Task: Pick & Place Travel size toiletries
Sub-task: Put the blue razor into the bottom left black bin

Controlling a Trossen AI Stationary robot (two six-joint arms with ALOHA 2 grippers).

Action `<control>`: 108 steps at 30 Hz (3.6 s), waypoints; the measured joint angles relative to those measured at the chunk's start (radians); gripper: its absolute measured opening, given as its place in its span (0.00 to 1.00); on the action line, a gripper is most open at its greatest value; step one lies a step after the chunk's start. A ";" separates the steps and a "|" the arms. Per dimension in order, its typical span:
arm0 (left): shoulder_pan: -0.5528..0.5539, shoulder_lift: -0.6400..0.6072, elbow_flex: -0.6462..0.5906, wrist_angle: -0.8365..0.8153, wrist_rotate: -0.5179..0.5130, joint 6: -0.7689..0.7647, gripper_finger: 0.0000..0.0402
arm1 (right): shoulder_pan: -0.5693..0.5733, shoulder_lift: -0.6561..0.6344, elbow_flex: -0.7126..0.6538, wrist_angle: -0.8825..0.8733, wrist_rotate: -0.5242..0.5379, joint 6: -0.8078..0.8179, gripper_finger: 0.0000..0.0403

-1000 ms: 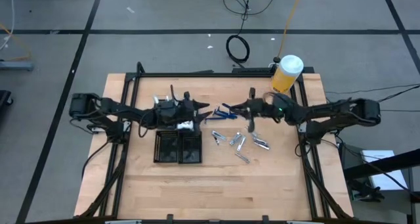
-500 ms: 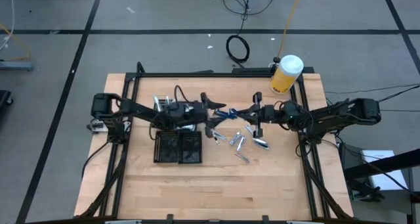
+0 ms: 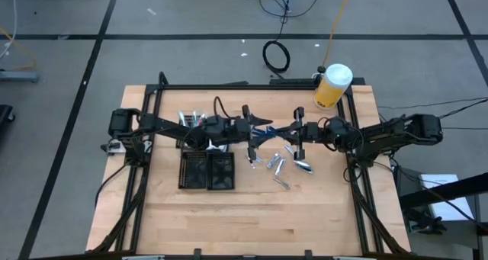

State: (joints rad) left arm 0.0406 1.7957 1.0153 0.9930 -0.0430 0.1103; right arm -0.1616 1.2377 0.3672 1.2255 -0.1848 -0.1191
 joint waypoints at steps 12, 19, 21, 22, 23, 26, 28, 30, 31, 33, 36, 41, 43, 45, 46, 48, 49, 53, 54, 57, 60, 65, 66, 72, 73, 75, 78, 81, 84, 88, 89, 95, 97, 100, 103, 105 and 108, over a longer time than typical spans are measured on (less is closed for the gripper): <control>0.005 0.000 0.008 -0.003 0.000 0.020 0.41 | 0.000 0.000 0.000 -0.003 0.000 0.001 0.05; 0.010 0.000 0.008 0.002 0.004 0.018 0.26 | -0.001 0.000 0.000 -0.004 0.003 0.002 0.05; 0.011 0.000 0.008 0.002 0.014 0.018 0.19 | -0.001 0.000 0.001 -0.004 0.004 0.002 0.05; 0.012 0.000 0.008 0.003 0.027 0.018 0.15 | -0.001 0.000 0.001 -0.006 0.004 0.002 0.05; 0.014 0.000 0.008 0.003 0.042 0.016 0.10 | -0.001 0.000 0.001 -0.007 0.003 0.002 0.05; 0.020 0.000 0.008 0.004 0.072 0.009 0.03 | -0.001 -0.001 0.002 -0.011 0.005 0.002 0.05; 0.019 0.000 0.008 0.003 0.068 0.008 0.04 | 0.000 -0.001 0.002 -0.018 0.002 0.002 0.06; 0.019 0.000 0.008 0.002 0.065 0.009 0.04 | 0.000 -0.002 0.002 -0.027 0.002 0.002 0.07; 0.019 0.000 0.008 0.001 0.064 0.010 0.03 | 0.000 -0.002 0.002 -0.032 0.002 0.002 0.09; 0.019 0.000 0.008 -0.004 0.062 0.012 0.02 | -0.001 -0.001 0.002 -0.046 0.001 0.002 0.14; 0.019 0.000 0.008 -0.010 0.043 0.003 0.03 | 0.000 0.000 0.002 -0.063 -0.001 0.033 0.26; 0.019 -0.044 0.008 -0.199 -0.014 0.005 0.02 | 0.000 -0.007 0.002 -0.065 -0.003 0.084 0.48; 0.015 -0.090 0.008 -0.342 -0.022 -0.008 0.02 | 0.000 -0.019 0.002 -0.070 -0.003 0.083 0.55; -0.001 -0.148 0.008 -0.491 -0.081 -0.011 0.02 | 0.000 -0.036 0.002 -0.100 -0.003 0.082 0.61; -0.014 -0.180 0.008 -0.574 -0.122 -0.015 0.02 | 0.000 -0.046 0.001 -0.115 -0.003 0.080 0.63; -0.040 -0.241 0.008 -0.726 -0.187 -0.034 0.02 | 0.000 -0.066 0.001 -0.132 -0.003 0.076 0.66; -0.052 -0.273 0.008 -0.813 -0.198 -0.059 0.02 | 0.000 -0.078 0.001 -0.150 -0.003 0.076 0.68; -0.105 -0.405 0.008 -1.181 -0.215 -0.244 0.02 | 0.000 -0.101 0.001 -0.193 -0.002 0.073 0.70; -0.124 -0.433 0.008 -1.275 -0.234 -0.302 0.02 | 0.000 -0.105 0.001 -0.198 -0.002 0.070 0.70; -0.189 -0.496 -0.004 -1.519 -0.323 -0.530 0.02 | 0.000 -0.105 0.001 -0.211 -0.002 0.046 0.69; -0.258 -0.557 -0.053 -1.604 -0.365 -0.758 0.02 | -0.001 -0.105 0.001 -0.209 -0.001 0.040 0.68; -0.392 -0.662 -0.180 -1.601 -0.418 -1.089 0.02 | -0.001 -0.105 0.001 -0.206 -0.001 0.025 0.68; -0.412 -0.677 -0.209 -1.602 -0.436 -1.146 0.02 | -0.001 -0.105 0.001 -0.206 -0.001 0.024 0.69; -0.479 -0.716 -0.341 -1.608 -0.459 -1.430 0.02 | -0.001 -0.105 0.001 -0.206 0.000 0.022 0.68; -0.484 -0.717 -0.353 -1.605 -0.455 -1.458 0.02 | -0.001 -0.105 0.001 -0.206 0.000 0.025 0.67; -0.488 -0.717 -0.368 -1.604 -0.429 -1.485 0.06 | -0.001 -0.105 0.001 -0.206 0.000 0.026 0.67; -0.488 -0.717 -0.372 -1.603 -0.365 -1.468 0.13 | -0.001 -0.105 0.001 -0.206 0.000 0.027 0.67; -0.488 -0.717 -0.372 -1.603 -0.349 -1.462 0.21 | -0.001 -0.105 0.001 -0.207 0.000 0.028 0.67; -0.488 -0.717 -0.372 -1.603 -0.349 -1.456 0.28 | -0.001 -0.105 0.001 -0.207 0.000 0.028 0.67; -0.488 -0.717 -0.372 -1.611 -0.348 -1.447 0.38 | -0.001 -0.105 0.001 -0.226 0.000 0.028 0.67; -0.488 -0.717 -0.372 -1.619 -0.347 -1.447 0.40 | -0.001 -0.105 0.001 -0.236 0.000 0.028 0.67; -0.482 -0.724 -0.372 -1.640 -0.347 -1.424 0.52 | -0.015 -0.105 0.002 -0.368 0.069 0.000 0.66; -0.472 -0.743 -0.372 -1.621 -0.350 -1.395 0.55 | -0.030 -0.105 0.015 -0.457 0.131 -0.001 0.66; -0.456 -0.776 -0.366 -1.570 -0.365 -1.308 0.57 | -0.054 -0.103 0.050 -0.633 0.192 -0.004 0.66; -0.449 -0.822 -0.349 -1.459 -0.416 -1.142 0.57 | -0.083 -0.075 0.073 -0.792 0.222 -0.024 0.66; -0.443 -0.850 -0.348 -1.360 -0.463 -0.983 0.57 | -0.106 -0.045 0.074 -0.852 0.236 -0.028 0.66; -0.431 -0.881 -0.348 -1.178 -0.556 -0.716 0.57 | -0.144 0.021 0.076 -0.875 0.237 -0.028 0.66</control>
State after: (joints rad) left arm -0.3901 0.9146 0.6678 -0.1853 -0.5995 -0.6057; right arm -0.3060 1.2588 0.4427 0.3509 0.0517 -0.1471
